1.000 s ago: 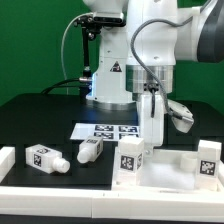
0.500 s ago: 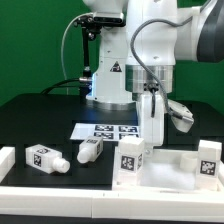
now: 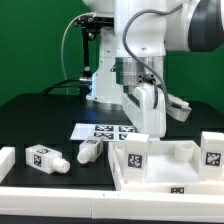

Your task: Assemble square table

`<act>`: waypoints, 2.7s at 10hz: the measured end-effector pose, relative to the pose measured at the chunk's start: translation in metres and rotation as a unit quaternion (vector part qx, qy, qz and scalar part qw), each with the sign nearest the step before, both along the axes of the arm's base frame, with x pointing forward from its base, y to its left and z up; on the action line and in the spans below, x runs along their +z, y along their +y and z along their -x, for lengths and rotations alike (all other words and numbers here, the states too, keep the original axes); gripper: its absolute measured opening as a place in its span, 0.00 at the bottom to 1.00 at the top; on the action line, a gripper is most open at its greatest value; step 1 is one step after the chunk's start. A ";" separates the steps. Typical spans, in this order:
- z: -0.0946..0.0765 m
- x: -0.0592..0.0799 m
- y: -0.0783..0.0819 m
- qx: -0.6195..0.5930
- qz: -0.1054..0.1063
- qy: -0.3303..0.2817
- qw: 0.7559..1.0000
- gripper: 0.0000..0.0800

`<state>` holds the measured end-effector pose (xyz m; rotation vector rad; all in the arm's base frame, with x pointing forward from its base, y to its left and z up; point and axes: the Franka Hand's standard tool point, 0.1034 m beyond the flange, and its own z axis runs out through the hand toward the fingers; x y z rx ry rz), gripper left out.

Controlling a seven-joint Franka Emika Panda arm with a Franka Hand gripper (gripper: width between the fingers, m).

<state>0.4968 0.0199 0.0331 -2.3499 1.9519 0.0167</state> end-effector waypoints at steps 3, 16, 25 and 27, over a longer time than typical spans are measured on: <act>0.004 -0.003 -0.014 0.058 0.009 0.002 0.998 0.07; -0.035 0.028 -0.059 0.644 0.093 0.005 0.759 0.08; -0.069 0.045 -0.040 0.848 0.127 0.061 0.510 0.08; -0.084 0.059 -0.023 0.897 0.138 0.068 0.415 0.08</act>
Offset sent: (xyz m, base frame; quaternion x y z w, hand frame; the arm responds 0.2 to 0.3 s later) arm 0.0045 0.0019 0.0017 -0.0019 0.0339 -0.2766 0.9604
